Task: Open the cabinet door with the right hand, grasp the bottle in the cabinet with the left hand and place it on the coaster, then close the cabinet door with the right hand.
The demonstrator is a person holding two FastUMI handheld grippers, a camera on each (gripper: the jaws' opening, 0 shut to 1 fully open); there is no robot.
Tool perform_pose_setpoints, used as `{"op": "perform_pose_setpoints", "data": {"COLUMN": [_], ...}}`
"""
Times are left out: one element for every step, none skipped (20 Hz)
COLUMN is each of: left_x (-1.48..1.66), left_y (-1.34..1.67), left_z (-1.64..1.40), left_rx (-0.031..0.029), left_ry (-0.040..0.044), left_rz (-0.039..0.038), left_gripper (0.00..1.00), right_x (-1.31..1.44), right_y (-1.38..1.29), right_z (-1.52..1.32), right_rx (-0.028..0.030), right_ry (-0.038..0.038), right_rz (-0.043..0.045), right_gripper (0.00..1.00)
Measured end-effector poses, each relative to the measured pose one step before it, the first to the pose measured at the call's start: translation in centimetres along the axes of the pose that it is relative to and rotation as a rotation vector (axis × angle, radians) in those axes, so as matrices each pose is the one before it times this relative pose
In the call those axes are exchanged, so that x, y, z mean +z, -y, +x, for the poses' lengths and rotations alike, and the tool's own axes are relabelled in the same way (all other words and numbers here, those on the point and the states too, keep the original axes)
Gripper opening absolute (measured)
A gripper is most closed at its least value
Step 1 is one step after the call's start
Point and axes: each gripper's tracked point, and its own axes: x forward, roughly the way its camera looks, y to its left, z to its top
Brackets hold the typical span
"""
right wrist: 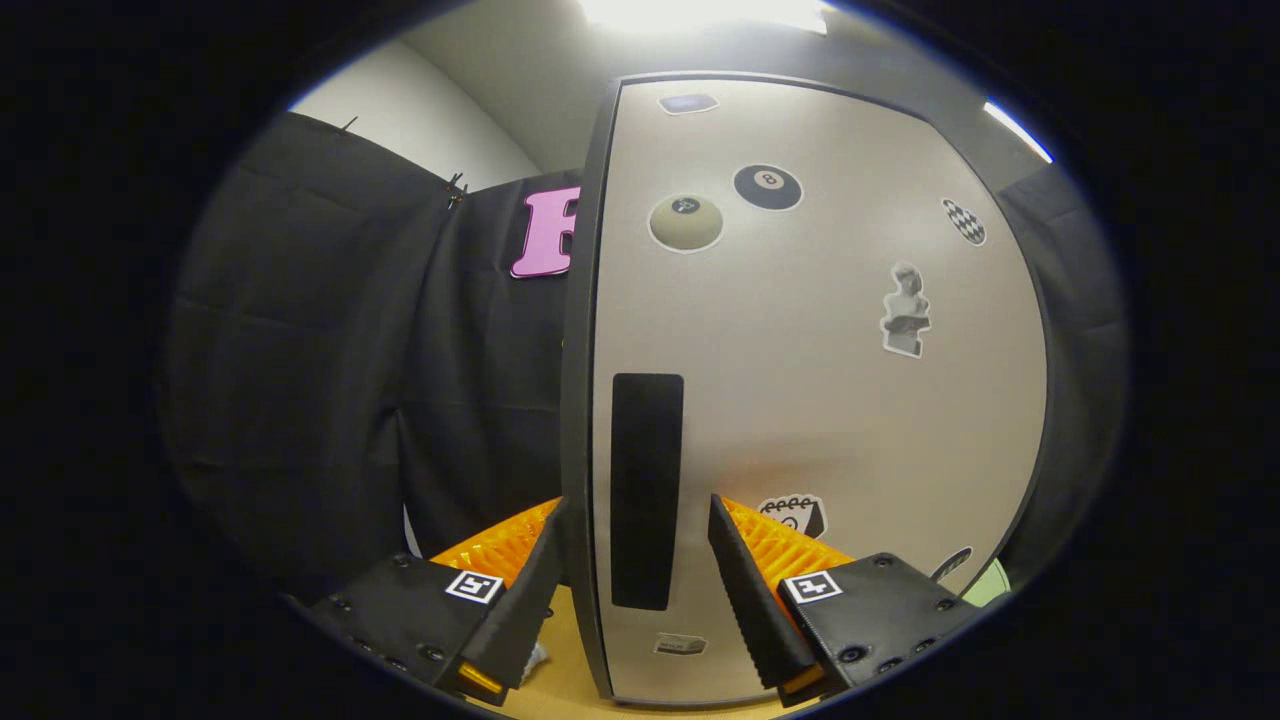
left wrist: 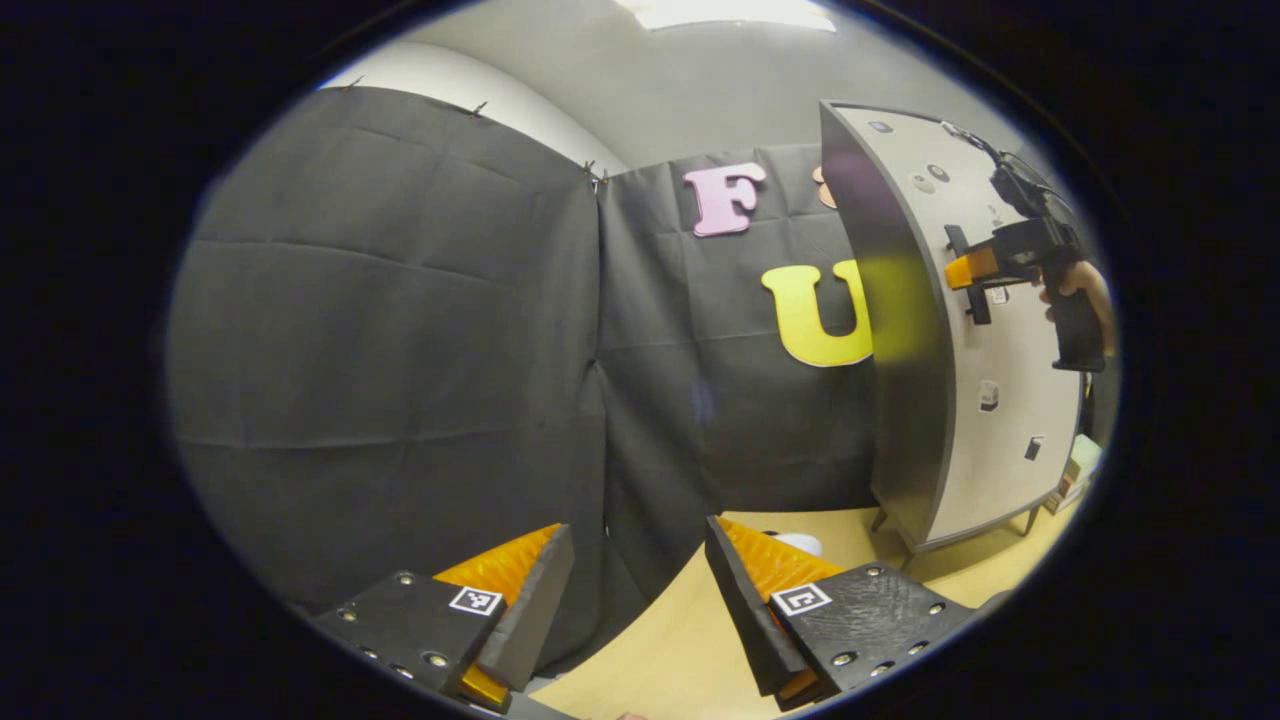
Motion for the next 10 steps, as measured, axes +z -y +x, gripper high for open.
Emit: {"op": "perform_pose_setpoints", "data": {"left_x": [-0.107,0.029,-0.117,0.123,0.000,0.120,0.011,0.019,0.100,0.221], "left_y": [0.131,0.101,0.110,0.063,0.172,0.185,0.237,0.245,0.292,0.306], "left_z": [0.005,0.055,-0.310,-0.145,-0.084,-0.172,-0.107,-0.167,0.048,0.094], "left_rx": [-0.00056,-0.00132,-0.00161,-0.00119,-0.00231,-0.00287,-0.00498,-0.00345,-0.00188,-0.00175], "left_ry": [-0.00148,-0.00014,0.00060,0.00147,0.00250,0.00009,-0.00079,-0.00060,0.00029,0.00145], "left_rz": [0.00027,0.00146,0.00208,0.00256,0.00209,0.00111,-0.00029,0.00015,0.00062,0.00006], "left_gripper": [0.82,0.80,0.80,0.80,0.80,0.82,0.82,0.80,0.82,0.82], "right_x": [-0.513,-0.341,-0.205,0.017,-0.055,0.012,-0.103,0.164,-0.240,0.088], "right_y": [-0.071,-0.048,0.811,-0.053,-0.027,-0.022,0.035,-0.155,0.036,-0.007], "right_z": [0.447,0.265,0.197,0.027,-0.005,-0.041,-0.117,-0.595,0.350,-0.247], "right_rx": [0.00680,-0.00288,-0.03440,0.00265,0.00431,0.00773,0.01020,0.01304,0.01571,0.01477], "right_ry": [-0.01525,-0.01622,-0.00907,-0.00178,-0.00996,-0.00815,-0.01414,-0.00014,-0.01359,0.00163], "right_rz": [0.01016,0.00923,0.00215,0.02079,0.01180,0.01165,0.00100,-0.00018,-0.00473,0.00434], "right_gripper": [0.79,0.74,0.55,0.46,0.36,0.33,0.28,0.17,0.18,0.18]}}
